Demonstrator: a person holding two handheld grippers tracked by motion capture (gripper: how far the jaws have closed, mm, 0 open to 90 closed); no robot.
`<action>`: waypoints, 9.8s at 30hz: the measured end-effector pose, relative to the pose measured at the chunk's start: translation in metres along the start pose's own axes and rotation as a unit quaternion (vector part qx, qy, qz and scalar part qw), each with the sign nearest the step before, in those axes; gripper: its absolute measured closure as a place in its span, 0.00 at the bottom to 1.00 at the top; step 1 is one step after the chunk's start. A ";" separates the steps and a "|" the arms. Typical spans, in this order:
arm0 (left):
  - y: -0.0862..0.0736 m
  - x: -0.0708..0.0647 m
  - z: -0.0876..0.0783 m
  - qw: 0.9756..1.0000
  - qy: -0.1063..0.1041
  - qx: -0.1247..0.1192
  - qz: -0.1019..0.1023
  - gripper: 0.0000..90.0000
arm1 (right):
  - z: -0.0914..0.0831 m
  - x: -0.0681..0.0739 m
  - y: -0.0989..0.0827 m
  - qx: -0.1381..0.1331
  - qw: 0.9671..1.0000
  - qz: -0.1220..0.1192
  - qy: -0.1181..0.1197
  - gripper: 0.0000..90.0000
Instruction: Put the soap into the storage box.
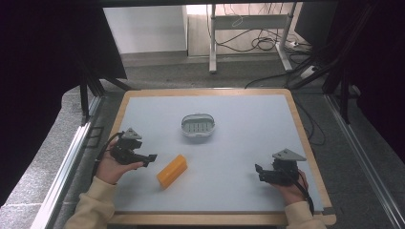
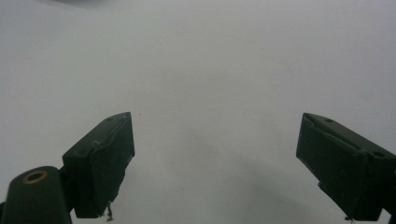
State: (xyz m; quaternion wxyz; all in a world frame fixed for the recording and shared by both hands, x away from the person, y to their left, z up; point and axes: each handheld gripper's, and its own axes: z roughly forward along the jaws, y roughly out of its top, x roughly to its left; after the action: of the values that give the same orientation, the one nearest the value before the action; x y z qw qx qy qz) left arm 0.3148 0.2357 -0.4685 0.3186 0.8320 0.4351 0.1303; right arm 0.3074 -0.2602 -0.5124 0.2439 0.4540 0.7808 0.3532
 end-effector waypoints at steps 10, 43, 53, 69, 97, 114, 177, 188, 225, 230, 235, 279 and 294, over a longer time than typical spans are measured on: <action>0.006 -0.010 -0.010 1.000 -0.009 0.005 0.012 0.24 | 0.001 0.001 0.000 0.004 1.000 -0.005 -0.003 0.13; 0.013 -0.032 -0.012 0.998 -0.038 0.017 0.046 0.24 | 0.002 0.002 -0.001 0.013 1.000 -0.011 0.000 0.13; 0.014 -0.039 -0.008 0.997 -0.041 0.025 0.053 0.24 | 0.003 0.003 -0.001 0.013 1.000 -0.014 -0.001 0.13; 0.016 -0.054 0.003 0.996 -0.047 0.043 0.061 0.25 | 0.003 0.003 -0.001 0.014 1.000 -0.017 -0.003 0.13; 0.024 -0.080 0.038 0.993 -0.024 0.096 0.067 0.29 | 0.003 0.005 -0.001 0.015 1.000 -0.025 -0.003 0.13; 0.023 -0.086 0.069 0.983 -0.009 0.168 0.068 0.54 | 0.005 0.004 -0.002 0.023 0.999 -0.028 -0.012 0.13; 0.042 -0.066 0.013 0.989 -0.080 0.078 0.097 0.69 | 0.001 0.005 0.001 0.001 1.000 -0.026 0.000 0.13; 0.052 -0.063 0.003 0.987 -0.088 0.070 0.113 0.69 | 0.001 0.005 0.000 0.002 1.000 -0.026 -0.002 0.13; 0.081 -0.051 0.003 0.986 -0.069 0.077 0.131 0.69 | 0.002 0.003 -0.002 0.003 1.000 -0.023 -0.006 0.13; 0.085 -0.049 0.005 0.985 -0.065 0.081 0.136 0.69 | 0.002 0.003 -0.002 0.004 1.000 -0.023 -0.007 0.13; 0.089 -0.047 0.006 0.986 -0.060 0.080 0.137 0.69 | 0.002 0.004 -0.002 0.005 1.000 -0.024 -0.006 0.13; 0.133 -0.036 0.023 0.979 -0.030 0.101 0.172 0.69 | 0.003 0.004 -0.003 0.009 1.000 -0.027 -0.012 0.13; 0.146 -0.041 0.024 0.977 -0.037 0.097 0.185 0.69 | 0.003 0.004 -0.003 0.011 1.000 -0.027 -0.012 0.13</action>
State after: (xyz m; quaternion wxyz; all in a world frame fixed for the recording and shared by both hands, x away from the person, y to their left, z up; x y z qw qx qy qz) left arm 0.3966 0.1316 -0.3906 0.2229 0.9291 0.2722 0.1138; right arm 0.3062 -0.2563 -0.5169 0.2579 0.4398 0.7935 0.3323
